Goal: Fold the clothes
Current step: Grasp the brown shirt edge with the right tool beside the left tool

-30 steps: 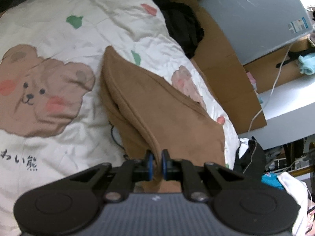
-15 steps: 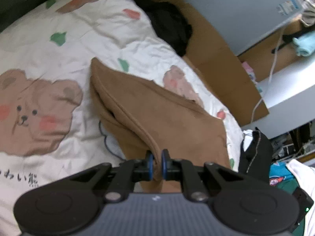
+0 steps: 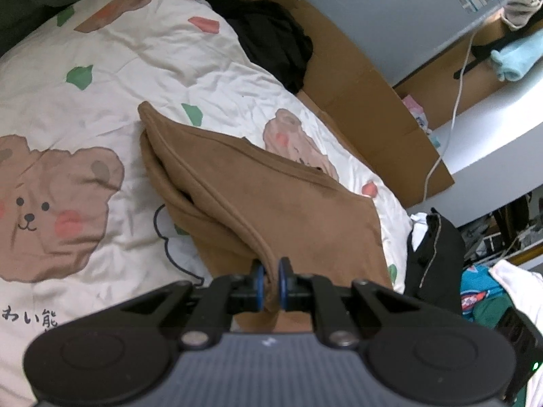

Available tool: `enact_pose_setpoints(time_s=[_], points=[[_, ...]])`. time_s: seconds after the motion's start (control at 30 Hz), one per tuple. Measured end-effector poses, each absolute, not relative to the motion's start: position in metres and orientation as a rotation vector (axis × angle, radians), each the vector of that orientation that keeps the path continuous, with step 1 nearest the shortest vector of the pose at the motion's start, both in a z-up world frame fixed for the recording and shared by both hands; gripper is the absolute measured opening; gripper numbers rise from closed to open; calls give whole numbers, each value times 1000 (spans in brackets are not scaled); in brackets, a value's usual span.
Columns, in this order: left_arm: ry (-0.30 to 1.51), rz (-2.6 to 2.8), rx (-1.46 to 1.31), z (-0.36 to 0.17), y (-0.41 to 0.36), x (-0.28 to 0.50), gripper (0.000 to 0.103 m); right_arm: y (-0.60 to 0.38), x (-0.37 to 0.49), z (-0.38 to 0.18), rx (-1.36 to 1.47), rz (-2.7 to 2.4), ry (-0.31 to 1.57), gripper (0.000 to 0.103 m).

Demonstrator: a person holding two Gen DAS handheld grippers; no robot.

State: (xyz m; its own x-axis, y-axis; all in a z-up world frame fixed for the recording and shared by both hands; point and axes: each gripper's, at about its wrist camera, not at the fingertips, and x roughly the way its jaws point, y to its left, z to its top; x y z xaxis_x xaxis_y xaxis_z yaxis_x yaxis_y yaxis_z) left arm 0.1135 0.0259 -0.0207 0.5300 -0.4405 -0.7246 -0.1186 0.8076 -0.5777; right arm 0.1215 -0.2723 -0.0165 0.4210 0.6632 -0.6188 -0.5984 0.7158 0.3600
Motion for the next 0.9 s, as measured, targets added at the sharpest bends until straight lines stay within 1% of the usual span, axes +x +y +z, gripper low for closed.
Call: enact_pose_setpoints(time_s=[0.27,0.6,0.9], points=[[1013,-210,-641,-17,24,116,9,-231,113,-17,37,861,802,44],[1035,-199,-704,-6,11,127,9,-193,101,-14,-113,828,701,44],[1051,-180,-782,-12,15,126,9,-170,97,-15,-232,750,627,44]])
